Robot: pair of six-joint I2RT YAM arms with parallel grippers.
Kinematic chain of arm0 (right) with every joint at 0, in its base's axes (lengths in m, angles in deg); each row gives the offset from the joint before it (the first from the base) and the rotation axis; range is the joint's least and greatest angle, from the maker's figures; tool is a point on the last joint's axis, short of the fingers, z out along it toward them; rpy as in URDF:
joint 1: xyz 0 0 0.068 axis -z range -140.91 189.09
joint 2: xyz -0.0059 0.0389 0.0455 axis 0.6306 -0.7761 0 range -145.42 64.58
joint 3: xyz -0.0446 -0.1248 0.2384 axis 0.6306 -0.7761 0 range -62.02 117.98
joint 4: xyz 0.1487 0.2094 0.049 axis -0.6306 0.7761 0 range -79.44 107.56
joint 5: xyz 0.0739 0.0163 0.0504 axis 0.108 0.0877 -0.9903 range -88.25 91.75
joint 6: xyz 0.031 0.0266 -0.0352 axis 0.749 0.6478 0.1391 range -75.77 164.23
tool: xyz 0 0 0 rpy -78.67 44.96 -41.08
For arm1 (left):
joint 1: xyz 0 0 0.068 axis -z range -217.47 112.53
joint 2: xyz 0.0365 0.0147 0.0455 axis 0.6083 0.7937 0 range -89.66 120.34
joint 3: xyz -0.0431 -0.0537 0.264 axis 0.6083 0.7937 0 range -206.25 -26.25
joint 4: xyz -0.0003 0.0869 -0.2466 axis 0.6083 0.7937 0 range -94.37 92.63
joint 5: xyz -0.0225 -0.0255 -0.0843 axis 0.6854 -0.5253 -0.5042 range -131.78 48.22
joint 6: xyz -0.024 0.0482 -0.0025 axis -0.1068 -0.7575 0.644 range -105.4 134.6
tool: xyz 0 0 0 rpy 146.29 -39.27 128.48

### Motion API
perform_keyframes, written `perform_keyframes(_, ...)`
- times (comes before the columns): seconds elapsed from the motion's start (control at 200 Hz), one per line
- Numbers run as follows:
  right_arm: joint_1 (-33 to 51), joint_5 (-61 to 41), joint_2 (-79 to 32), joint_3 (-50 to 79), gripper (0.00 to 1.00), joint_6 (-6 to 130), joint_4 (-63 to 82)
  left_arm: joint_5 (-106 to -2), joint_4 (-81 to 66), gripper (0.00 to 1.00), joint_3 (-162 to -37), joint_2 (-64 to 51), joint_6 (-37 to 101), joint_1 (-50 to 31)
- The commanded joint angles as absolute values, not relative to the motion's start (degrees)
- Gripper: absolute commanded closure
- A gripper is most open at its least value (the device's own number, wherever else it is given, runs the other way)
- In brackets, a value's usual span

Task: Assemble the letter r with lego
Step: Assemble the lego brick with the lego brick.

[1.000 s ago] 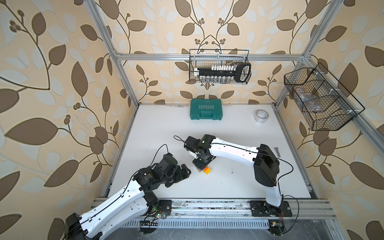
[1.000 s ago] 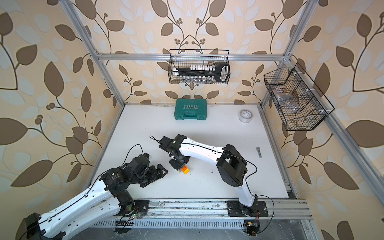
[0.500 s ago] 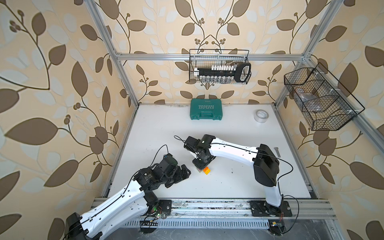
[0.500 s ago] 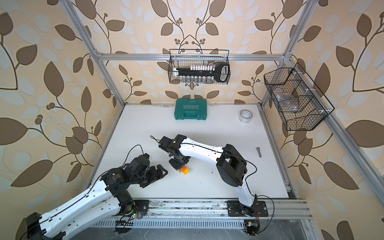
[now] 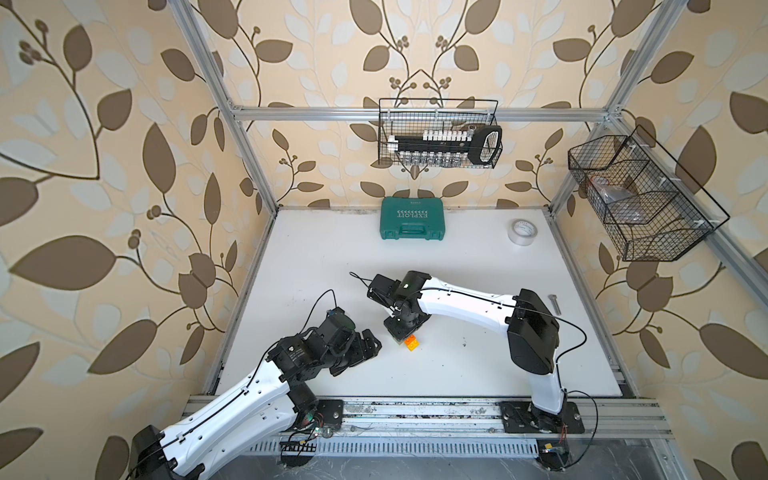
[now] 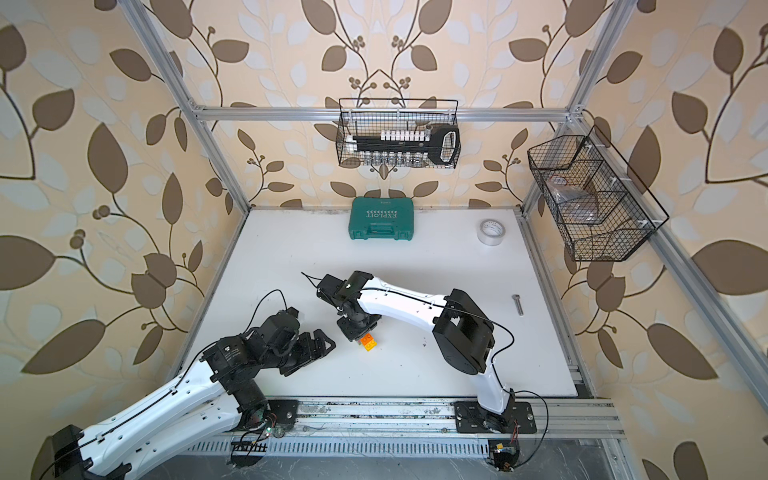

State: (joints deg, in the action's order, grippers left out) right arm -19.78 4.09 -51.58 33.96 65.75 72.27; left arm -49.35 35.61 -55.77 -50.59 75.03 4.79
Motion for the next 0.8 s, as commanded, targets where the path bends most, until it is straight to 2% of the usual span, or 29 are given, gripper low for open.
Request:
perform_keyframes(0.0, -20.48, 3.3, -54.75, 31.24, 1.0, 66.14, 72.59, -49.77, 34.65, 0.07, -54.83, -50.81, 75.51, 4.02)
perform_keyframes(0.345, -20.43, 4.12, -57.62, 32.42, 1.0, 61.75, 75.9, -49.95, 34.3, 0.07, -54.38, -50.72, 75.62, 4.02)
perform_keyframes(0.795, -20.08, 2.72, -61.96, 32.25, 1.0, 62.41, 76.83, -50.47, 33.44, 0.07, -53.9, -50.81, 76.04, 3.86)
